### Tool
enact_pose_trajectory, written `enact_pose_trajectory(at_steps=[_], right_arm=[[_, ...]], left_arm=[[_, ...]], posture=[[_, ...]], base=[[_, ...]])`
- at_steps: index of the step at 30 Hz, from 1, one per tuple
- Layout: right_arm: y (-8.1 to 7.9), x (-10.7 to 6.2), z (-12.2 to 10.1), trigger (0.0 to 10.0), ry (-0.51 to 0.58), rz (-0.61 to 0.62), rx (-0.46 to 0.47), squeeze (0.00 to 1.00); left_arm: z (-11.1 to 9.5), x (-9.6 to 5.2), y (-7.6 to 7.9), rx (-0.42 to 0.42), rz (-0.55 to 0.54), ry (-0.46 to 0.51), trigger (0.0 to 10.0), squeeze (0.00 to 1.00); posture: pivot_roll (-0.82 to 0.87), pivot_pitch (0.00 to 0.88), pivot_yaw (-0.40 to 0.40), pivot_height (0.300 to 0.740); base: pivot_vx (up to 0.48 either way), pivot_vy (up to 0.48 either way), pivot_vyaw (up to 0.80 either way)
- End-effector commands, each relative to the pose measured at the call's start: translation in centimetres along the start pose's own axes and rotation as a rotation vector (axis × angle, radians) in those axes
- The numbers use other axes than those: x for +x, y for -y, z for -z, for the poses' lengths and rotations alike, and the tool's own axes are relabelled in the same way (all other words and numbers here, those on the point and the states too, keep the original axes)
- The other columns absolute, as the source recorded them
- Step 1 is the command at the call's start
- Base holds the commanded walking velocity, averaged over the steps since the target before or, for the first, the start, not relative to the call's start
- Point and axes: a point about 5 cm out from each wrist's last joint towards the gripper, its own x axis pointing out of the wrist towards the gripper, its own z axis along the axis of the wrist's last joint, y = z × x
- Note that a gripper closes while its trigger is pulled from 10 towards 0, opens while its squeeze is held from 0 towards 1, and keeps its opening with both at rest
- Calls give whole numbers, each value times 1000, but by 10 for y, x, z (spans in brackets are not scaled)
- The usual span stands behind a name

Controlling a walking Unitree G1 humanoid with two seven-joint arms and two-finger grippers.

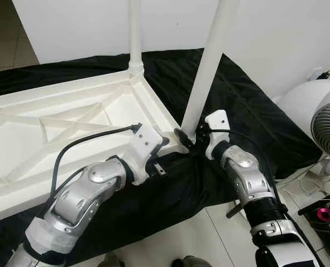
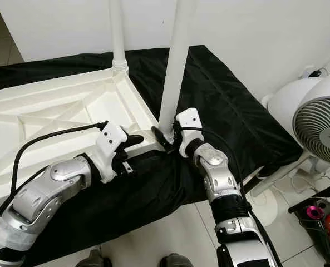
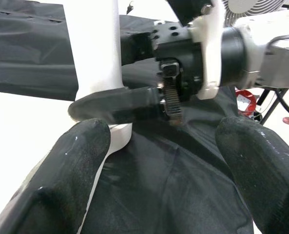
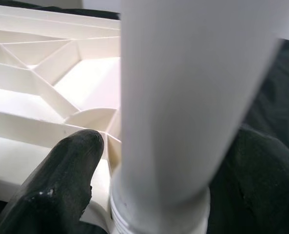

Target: Building children table

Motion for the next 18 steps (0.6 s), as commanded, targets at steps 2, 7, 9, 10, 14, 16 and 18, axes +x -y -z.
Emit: enact_pose_trajectory(at_steps=[2, 7, 9, 10, 14, 16, 18], right_arm=[[2, 4, -4, 10000, 14, -50, -21, 0], [6, 10, -5, 7412, 2, -132, -49, 0], [8, 9, -3, 2039, -9, -154, -53, 0], [8, 9, -3, 2039, -9, -154, -53, 0], [11, 6, 3, 0, -30, -172, -55, 0], [14, 2, 9, 0, -41, -179, -48, 0], [15, 1, 10, 0, -43, -184, -45, 0]], left_arm=[[0, 0, 2, 14, 34, -6, 10000, 0], [-2, -1, 0, 18, 31, -4, 10000, 0], [-2, -1, 0, 18, 28, -2, 10000, 0], [-2, -1, 0, 18, 28, -2, 10000, 0], [-1, -1, 1, 17, 26, 0, 10000, 0], [-1, -1, 1, 15, 23, 1, 10000, 0], [-1, -1, 1, 15, 22, 2, 10000, 0]], posture=[[-68, 50, -15, 740], [-55, 52, -21, 740], [-55, 53, -24, 740], [-55, 53, -24, 740], [-54, 53, -27, 740], [-55, 55, -28, 740], [-55, 55, -28, 740]], base=[[0, 0, 0], [0, 0, 0], [0, 0, 0], [0, 0, 0], [0, 0, 0], [0, 0, 0], [0, 0, 0]])
